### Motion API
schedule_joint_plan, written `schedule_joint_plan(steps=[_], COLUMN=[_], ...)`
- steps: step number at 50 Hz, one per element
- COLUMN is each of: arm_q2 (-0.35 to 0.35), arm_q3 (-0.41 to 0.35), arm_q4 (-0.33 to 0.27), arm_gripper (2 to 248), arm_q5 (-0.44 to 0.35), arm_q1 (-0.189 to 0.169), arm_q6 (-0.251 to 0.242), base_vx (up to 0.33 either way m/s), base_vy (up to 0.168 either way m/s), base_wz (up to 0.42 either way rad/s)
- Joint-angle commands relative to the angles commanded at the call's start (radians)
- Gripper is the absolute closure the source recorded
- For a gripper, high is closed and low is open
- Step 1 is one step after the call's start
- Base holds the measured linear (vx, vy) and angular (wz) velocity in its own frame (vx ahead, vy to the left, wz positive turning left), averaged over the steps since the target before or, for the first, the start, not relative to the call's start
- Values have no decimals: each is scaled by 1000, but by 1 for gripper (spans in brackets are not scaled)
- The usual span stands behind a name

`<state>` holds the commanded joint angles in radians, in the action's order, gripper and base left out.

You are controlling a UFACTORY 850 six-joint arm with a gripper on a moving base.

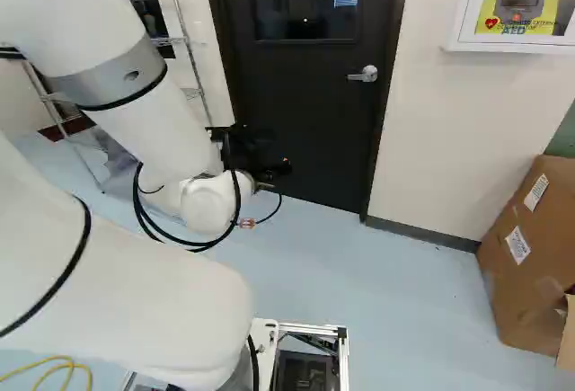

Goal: Open the door and move inside

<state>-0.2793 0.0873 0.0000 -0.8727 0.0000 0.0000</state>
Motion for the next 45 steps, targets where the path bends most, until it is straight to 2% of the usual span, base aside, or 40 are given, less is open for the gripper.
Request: schedule_joint_plan(steps=[45], arm_q2=[0], arm_q3=[0], arm_q4=[0], arm_gripper=[3], arm_q5=[0], arm_q1=[0], arm_q6=[0], base_vx=[206], base_vy=[-3], base_wz=[-215])
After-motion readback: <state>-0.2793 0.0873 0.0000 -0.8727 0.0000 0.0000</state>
